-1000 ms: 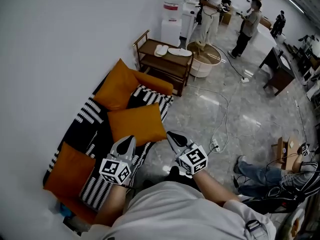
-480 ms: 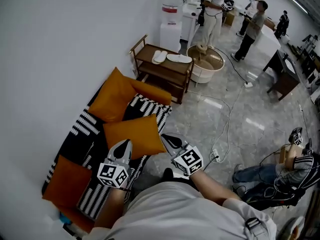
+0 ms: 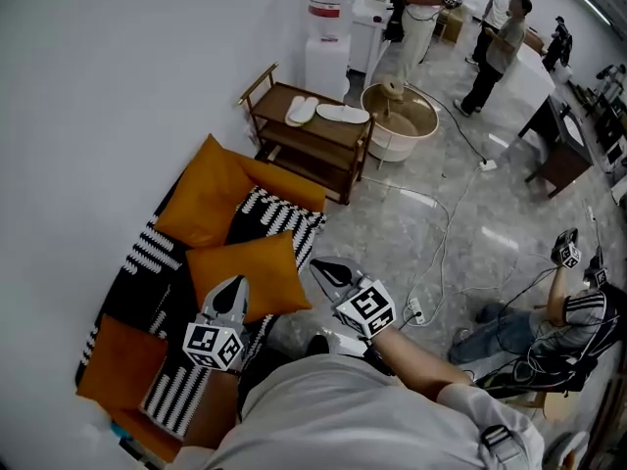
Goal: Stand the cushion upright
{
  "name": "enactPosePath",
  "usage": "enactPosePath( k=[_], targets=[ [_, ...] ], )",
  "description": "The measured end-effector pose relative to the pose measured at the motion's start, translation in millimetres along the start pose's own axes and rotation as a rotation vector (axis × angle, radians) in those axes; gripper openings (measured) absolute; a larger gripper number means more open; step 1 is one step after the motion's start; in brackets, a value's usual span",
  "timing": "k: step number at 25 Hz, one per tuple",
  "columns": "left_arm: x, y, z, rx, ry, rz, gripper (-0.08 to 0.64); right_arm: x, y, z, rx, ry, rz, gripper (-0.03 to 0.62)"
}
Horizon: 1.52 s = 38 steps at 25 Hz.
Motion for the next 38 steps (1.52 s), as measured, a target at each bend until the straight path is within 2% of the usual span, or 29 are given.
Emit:
enactPosePath(
  k=[6,13,18,27,30,32,38],
  targets=[
    [16,26,-7,-0.013,0.054,0.016,0.003,27,-16,-6,0.037,0.032,0.025,0.011],
    [38,76,-10,-0.033,0.078,0.006,0.003,74,-24,-5,0.047,0.072,0.033,0.011],
    [57,119,-13,-0.045,0.107,0.006,0.003,116,-35,-14,0.072,0.153,0.048,0.011],
    [83,202,-41,-0.061,0.236,0.022,0.005,208,-49,-35,0.140,0.220,0.053,0.012],
    [95,226,-59,-0.066,0.283,0.021,0.006,237,-56,-53,0.151,0.263,0.067,0.041],
    [105,245,-76,-0.053,0.336,0.017,0.045,256,-63,-70,0.155,0.302,0.065,0.062],
    [124,299,-139,-0.049,0.471,0.026,0.108,301,-88,-130,0.170,0.401,0.011,0.118]
  ],
)
Point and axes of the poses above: the fingertips, and each gripper's own axes: x forward along the fingers, y to its left, z out of its top, the point moved 2 cm from there along -x, backward along the fingers, and after that the axes turned 6 degrees about y, right-handed, at the moved point
